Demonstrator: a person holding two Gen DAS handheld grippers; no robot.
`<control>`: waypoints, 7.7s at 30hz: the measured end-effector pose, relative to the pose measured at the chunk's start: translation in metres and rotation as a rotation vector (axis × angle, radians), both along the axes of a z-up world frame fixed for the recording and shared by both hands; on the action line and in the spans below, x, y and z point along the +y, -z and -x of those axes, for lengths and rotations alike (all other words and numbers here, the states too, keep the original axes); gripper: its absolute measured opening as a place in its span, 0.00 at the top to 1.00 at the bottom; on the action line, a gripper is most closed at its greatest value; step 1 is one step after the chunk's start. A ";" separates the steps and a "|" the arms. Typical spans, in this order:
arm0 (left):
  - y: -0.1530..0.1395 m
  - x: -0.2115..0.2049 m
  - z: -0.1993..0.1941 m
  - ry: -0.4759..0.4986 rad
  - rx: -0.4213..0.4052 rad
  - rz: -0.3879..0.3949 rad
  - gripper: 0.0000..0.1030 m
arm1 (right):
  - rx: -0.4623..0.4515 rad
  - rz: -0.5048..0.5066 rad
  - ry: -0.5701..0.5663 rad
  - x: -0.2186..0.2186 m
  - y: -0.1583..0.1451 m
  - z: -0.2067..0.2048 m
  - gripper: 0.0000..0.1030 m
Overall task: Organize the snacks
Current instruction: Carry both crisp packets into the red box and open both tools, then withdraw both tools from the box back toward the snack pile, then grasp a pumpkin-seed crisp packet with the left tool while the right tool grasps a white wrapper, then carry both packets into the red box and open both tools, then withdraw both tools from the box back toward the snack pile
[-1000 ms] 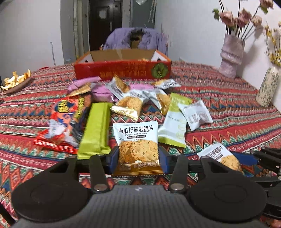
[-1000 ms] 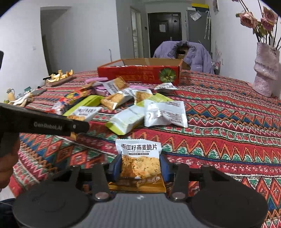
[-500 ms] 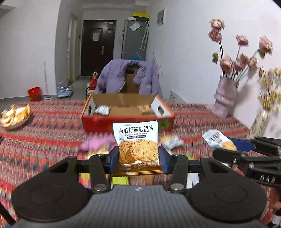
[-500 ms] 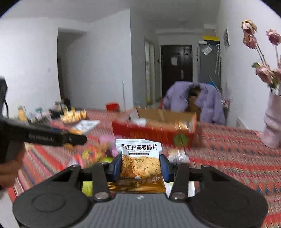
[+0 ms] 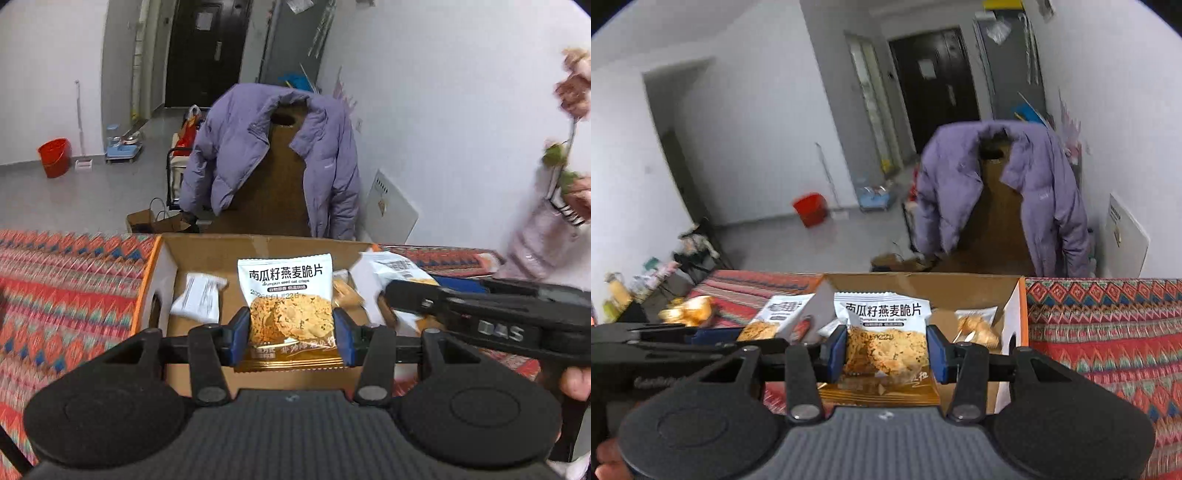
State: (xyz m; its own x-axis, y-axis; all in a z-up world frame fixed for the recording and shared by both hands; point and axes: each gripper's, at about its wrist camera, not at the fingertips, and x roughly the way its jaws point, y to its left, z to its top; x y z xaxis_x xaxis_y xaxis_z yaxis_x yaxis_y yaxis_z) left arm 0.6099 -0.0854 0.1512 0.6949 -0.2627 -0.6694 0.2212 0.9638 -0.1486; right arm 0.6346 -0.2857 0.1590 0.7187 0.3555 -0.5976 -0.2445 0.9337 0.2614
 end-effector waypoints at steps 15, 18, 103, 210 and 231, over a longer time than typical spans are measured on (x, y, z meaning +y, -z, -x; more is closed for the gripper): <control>0.136 0.016 -0.171 -0.072 0.225 0.008 0.47 | 0.256 0.089 0.085 0.029 0.133 -0.174 0.55; 0.138 0.022 -0.174 -0.097 0.247 0.031 0.44 | 0.239 0.083 0.089 0.030 0.138 -0.177 0.53; 0.123 -0.035 0.322 0.170 -0.237 -0.125 0.00 | -0.062 0.133 0.144 -0.043 0.141 0.317 0.15; 0.003 0.089 0.080 -0.102 -0.046 -0.085 0.17 | 0.032 0.136 0.003 -0.008 0.003 0.082 0.16; 0.053 0.090 0.400 -0.141 -0.364 -0.115 0.04 | -0.312 0.240 0.029 0.001 0.059 0.413 0.01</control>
